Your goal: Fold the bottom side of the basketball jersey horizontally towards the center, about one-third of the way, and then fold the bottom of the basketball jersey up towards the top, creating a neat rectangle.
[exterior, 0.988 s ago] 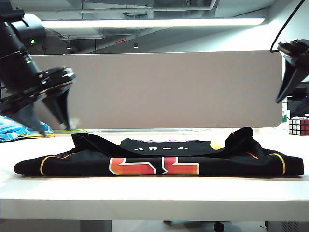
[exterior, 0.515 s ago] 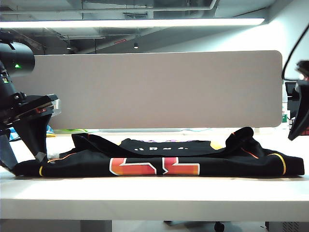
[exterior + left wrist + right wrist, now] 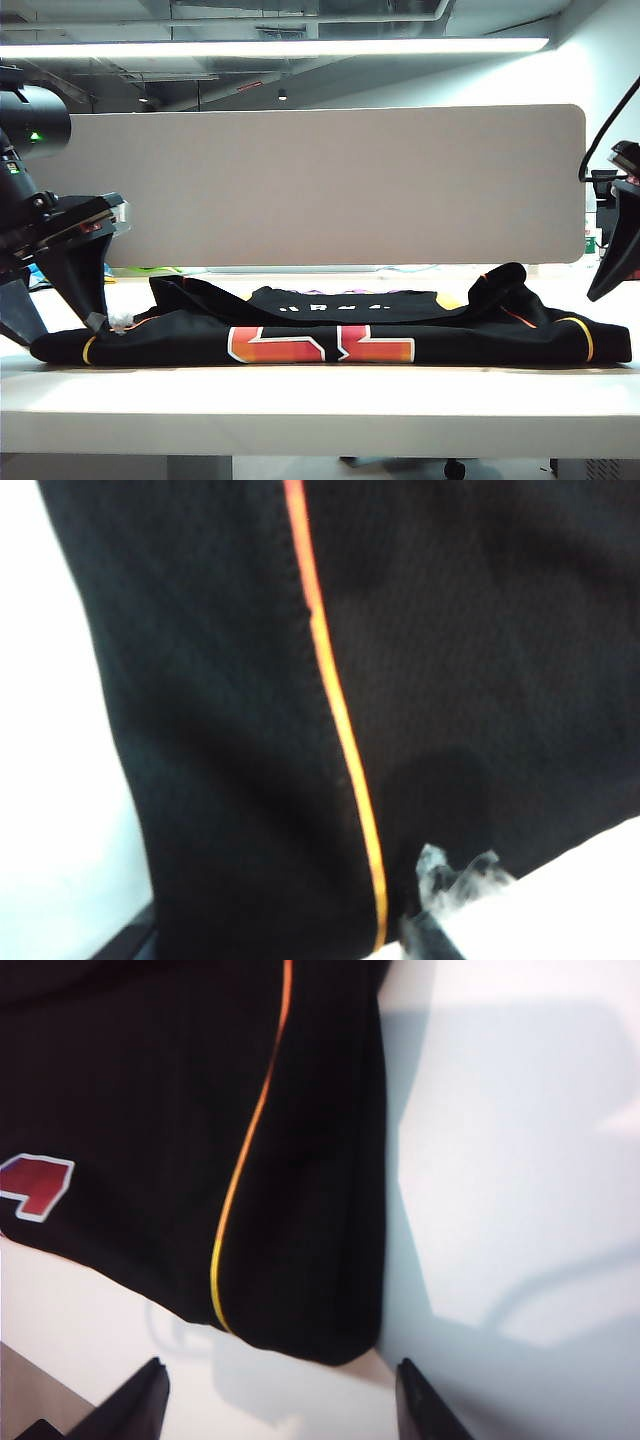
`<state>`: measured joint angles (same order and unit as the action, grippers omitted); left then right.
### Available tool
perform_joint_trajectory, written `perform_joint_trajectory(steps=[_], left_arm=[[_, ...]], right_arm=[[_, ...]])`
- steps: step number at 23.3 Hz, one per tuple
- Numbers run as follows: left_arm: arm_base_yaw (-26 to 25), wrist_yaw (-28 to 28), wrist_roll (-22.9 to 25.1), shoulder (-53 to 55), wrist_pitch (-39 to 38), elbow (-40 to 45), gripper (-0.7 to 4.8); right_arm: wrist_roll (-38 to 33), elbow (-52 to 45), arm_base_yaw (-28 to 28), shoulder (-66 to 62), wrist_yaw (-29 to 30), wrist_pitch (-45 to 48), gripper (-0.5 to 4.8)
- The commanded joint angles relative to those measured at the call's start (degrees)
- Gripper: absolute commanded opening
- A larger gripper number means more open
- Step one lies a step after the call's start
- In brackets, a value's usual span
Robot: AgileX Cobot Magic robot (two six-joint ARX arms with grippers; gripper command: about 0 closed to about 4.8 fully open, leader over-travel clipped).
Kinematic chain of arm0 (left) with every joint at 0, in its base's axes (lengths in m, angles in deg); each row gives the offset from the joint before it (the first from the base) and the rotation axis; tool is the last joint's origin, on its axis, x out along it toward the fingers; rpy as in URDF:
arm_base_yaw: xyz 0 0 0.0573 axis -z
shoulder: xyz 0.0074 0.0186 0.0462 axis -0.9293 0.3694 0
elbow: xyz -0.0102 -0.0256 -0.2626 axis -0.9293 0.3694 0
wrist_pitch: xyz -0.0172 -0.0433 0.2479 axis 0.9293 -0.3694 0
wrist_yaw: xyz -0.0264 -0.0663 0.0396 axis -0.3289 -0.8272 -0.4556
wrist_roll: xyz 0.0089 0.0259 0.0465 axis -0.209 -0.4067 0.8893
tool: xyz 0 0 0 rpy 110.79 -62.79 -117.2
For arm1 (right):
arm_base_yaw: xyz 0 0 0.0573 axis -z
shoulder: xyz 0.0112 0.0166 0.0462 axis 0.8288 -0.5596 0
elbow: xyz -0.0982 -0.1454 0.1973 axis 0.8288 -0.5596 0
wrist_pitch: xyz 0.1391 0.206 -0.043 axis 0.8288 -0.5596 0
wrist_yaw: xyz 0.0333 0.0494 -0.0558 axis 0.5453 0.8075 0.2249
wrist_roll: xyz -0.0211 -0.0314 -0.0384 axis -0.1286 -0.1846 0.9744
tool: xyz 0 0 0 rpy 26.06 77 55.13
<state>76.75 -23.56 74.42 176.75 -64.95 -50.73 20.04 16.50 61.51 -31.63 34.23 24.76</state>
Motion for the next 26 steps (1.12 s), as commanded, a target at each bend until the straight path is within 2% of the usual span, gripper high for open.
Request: perform_joint_trajectory(steps=[1, 5, 13, 15, 16, 17, 19, 20, 22, 26], left_arm=[[0.0, 1.2, -0.3, 0.9, 0.2, 0.7, 2.82], [0.0, -1.0, -0.6, 0.9, 1.3, 0.7, 2.82], [0.0, -1.1, -1.0, 0.9, 2.0, 0.7, 2.77], [0.0, -1.1, -1.0, 0.9, 2.3, 0.7, 2.68], [0.0, -1.1, -0.8, 0.9, 2.7, 0.7, 1.85], [0.0, -1.4, -0.7, 0.9, 3.1, 0.7, 0.93], [0.0, -4.0, -0.7, 0.9, 3.7, 0.7, -0.07], [0.0, -5.0, -0.7, 0.8, 3.7, 0.7, -0.06], [0.0, -5.4, 0.3, -0.5, 0.8, 0.7, -0.06], [0.2, -5.6, 3.6, -9.2, -11.8, 1.3, -0.06]], right_arm=[[-0.7, 0.2, -0.1, 0.0, 0.7, 2.4, 3.10], [-2.1, 0.2, -0.4, -1.0, 1.1, 4.5, 3.11], [-3.7, 0.2, -3.9, -8.5, 1.9, 7.3, 3.10], [-3.8, 0.2, -4.7, -9.7, 1.7, 8.6, 2.41], [-3.8, 0.2, -5.0, -9.8, 1.7, 9.0, 1.49], [-3.8, 0.2, -5.2, -9.8, 1.7, 9.3, 0.79], [-3.7, 0.2, -5.4, -9.7, 1.9, 9.4, 0.24], [-3.6, 0.2, -5.4, -9.4, 2.3, 8.9, -0.07], [-1.7, 0.2, -5.4, -6.8, 2.4, 5.2, -0.07], [4.3, 0.2, -5.4, 4.7, 1.8, -8.2, -0.07]])
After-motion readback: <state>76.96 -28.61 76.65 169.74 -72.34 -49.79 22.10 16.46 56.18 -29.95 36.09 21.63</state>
